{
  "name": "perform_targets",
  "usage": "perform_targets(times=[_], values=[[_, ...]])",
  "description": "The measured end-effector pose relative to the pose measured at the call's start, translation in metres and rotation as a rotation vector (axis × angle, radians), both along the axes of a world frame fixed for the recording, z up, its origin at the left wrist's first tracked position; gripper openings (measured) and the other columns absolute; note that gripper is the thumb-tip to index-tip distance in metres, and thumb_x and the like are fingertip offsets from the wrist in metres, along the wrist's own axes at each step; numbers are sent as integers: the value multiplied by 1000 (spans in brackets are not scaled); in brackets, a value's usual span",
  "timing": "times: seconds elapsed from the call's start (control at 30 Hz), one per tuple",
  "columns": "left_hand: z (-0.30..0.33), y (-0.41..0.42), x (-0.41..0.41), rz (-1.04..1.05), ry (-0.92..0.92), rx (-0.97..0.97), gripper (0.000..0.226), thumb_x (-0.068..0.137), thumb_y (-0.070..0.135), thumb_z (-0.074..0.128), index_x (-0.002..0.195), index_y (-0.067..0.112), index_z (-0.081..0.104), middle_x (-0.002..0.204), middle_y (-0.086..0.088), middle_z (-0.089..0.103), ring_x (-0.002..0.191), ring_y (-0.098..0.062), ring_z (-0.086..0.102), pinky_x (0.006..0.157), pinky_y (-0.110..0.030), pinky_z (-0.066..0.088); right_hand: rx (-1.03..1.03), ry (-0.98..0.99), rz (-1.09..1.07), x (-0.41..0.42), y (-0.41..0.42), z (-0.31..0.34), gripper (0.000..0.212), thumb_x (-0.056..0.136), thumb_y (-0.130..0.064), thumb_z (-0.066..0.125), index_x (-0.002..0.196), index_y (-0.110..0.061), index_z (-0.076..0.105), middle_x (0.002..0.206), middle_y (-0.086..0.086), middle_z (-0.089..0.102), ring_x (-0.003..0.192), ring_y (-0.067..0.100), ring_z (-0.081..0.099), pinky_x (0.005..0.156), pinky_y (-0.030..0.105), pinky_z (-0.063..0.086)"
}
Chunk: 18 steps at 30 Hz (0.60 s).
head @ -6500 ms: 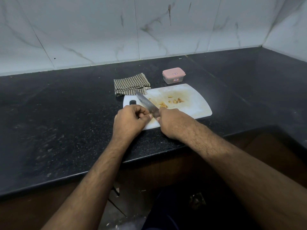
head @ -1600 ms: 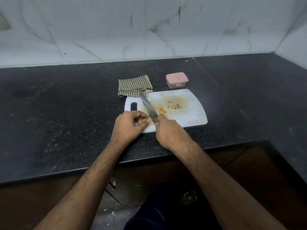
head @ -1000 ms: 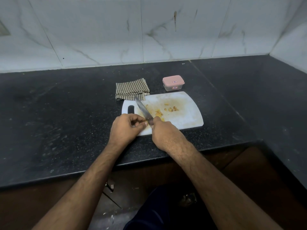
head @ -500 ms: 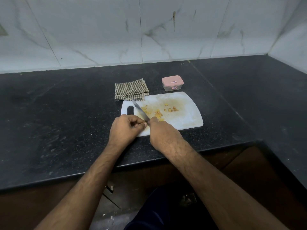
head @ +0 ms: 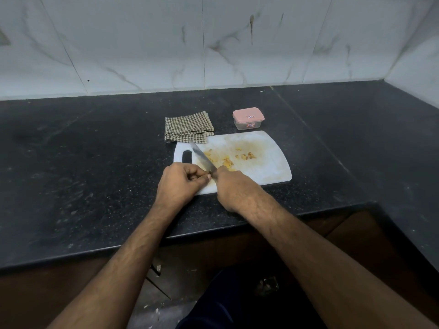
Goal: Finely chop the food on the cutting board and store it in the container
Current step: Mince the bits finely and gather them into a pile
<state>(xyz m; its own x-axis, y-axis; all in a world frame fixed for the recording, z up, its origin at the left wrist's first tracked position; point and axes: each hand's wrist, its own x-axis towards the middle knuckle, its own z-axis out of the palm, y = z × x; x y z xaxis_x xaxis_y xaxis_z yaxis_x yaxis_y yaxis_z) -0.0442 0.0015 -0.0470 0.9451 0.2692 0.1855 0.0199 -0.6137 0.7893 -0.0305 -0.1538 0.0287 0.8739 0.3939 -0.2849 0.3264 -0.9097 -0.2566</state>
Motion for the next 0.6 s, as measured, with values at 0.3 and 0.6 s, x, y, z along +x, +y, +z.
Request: perform_targets(times=[0.3, 0.6], values=[[3, -2, -1, 17, -6, -8, 4, 84, 29, 84, 81, 30, 82, 59, 0, 68, 52, -7, 52, 61, -38, 53, 79, 15, -77, -2, -1, -6, 41, 98, -8, 53, 137, -15, 41, 95, 4, 54, 86, 21, 58, 68, 33, 48], [3, -2, 0, 0, 1, -1, 12, 85, 32, 83, 96, 35, 81, 65, 0, 71, 63, -21, 66, 73, -44, 61, 77, 30, -68, 4, -4, -12, 38, 100, -11, 53, 135, -15, 41, 92, 3, 55, 83, 19, 59, 64, 32, 46]])
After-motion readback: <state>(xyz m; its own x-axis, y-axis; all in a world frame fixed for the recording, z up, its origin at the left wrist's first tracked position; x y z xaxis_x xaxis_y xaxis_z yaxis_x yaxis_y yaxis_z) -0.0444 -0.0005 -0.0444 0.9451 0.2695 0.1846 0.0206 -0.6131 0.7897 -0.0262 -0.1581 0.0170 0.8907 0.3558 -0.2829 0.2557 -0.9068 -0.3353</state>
